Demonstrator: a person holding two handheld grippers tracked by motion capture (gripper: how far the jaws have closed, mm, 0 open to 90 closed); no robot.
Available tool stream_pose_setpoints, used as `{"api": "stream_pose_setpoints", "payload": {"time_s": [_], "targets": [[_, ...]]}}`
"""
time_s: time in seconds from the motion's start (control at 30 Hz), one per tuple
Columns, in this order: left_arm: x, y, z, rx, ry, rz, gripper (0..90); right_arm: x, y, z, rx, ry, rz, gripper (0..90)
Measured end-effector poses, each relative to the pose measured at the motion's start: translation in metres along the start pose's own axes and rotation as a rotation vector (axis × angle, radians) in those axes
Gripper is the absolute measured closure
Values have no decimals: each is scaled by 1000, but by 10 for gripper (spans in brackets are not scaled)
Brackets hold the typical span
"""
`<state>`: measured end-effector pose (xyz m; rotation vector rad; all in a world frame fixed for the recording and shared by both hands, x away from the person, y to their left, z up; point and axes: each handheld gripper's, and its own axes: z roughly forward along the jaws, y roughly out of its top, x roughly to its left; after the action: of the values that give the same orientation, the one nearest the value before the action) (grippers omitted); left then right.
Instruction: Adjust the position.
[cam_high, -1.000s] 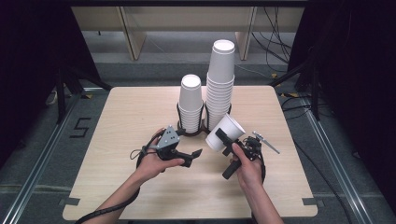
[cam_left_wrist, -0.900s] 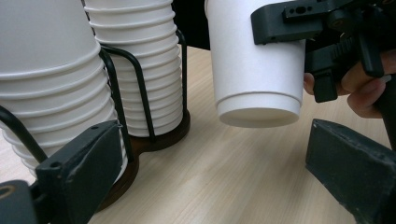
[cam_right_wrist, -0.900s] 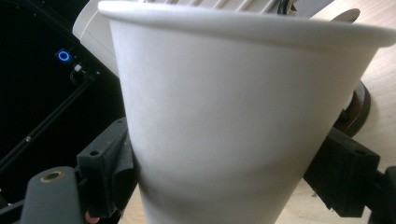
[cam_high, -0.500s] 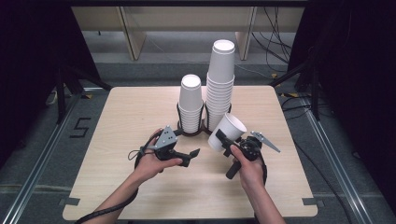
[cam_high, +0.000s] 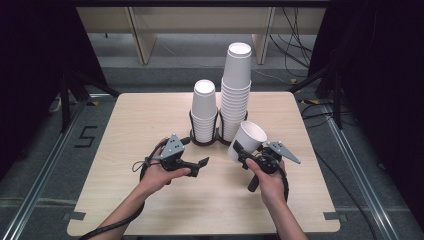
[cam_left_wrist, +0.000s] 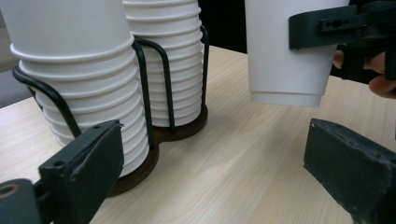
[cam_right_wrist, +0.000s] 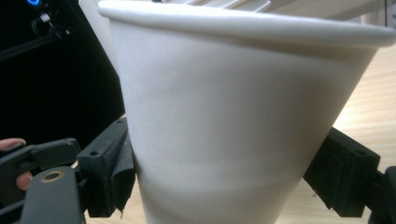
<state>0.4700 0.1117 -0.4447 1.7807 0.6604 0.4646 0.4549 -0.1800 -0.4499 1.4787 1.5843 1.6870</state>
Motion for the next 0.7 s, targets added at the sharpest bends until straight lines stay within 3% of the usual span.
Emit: {"api": "stream_pose_setpoints", "payload": {"time_s": [0.07, 0.1, 0.27, 0.4, 0.53, 0.6, 0.63, 0.7], "targets": [[2, -1, -1, 0, 6, -12, 48, 1, 0, -1, 2, 1, 3, 189], [2, -1, -1, -2, 10, -15, 48, 0, 1, -2, -1, -12, -32, 190], [4, -4, -2, 4, 16, -19, 49, 2, 1, -4, 0, -21, -45, 189], [5, -4, -3, 1, 20, -22, 49, -1, 1, -4, -3, -37, -96, 189], [5, -5, -4, 2, 22, -21, 49, 2, 1, -6, -2, -27, -95, 189], [6, -6, -4, -7, 15, -22, 50, 1, 1, -7, -8, -32, -127, 189], [6, -6, -5, 5, 24, -21, 50, 3, 1, -8, -5, -31, -109, 189], [6, -7, -5, 6, 24, -22, 50, 1, 2, -7, -16, -25, -160, 189]]}}
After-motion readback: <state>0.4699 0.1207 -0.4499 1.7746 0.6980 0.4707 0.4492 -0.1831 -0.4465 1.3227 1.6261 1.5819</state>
